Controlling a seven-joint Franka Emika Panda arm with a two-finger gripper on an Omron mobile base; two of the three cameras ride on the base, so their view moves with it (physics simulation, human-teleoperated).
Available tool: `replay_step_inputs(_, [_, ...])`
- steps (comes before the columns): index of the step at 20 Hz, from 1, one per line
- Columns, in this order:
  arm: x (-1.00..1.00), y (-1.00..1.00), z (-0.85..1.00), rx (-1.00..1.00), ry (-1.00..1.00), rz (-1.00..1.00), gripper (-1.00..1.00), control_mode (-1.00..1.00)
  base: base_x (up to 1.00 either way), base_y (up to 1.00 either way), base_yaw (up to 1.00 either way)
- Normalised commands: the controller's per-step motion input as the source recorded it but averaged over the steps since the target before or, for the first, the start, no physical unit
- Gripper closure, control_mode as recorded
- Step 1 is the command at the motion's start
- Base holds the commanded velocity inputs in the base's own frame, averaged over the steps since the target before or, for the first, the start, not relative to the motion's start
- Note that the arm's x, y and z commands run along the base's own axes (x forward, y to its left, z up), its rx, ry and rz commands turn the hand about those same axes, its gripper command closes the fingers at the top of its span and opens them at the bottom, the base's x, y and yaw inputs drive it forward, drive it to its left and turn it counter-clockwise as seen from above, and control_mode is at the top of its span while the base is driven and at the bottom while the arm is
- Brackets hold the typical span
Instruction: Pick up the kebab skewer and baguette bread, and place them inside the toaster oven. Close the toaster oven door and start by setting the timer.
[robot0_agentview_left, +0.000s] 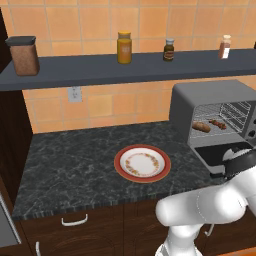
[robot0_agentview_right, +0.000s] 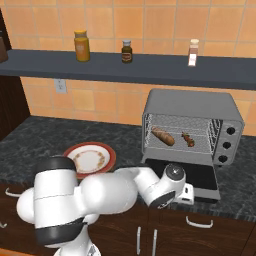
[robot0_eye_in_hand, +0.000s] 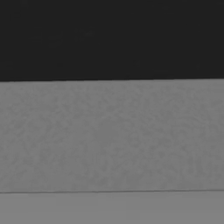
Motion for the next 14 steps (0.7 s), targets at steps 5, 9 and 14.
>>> replay_step_inputs(5, [0.37, 0.0, 0.06, 0.01, -0.2, -0.07, -1.0, -1.0, 0.0, 0.0, 0.0])
replay_step_inputs(9, [0.64, 0.0, 0.3, 0.0, -0.11, -0.04, -1.0, -1.0, 0.0, 0.0, 0.0])
replay_step_inputs(14, [0.57, 0.0, 0.32, 0.02, -0.13, -0.04, -1.0, -1.0, 0.0, 0.0, 0.0])
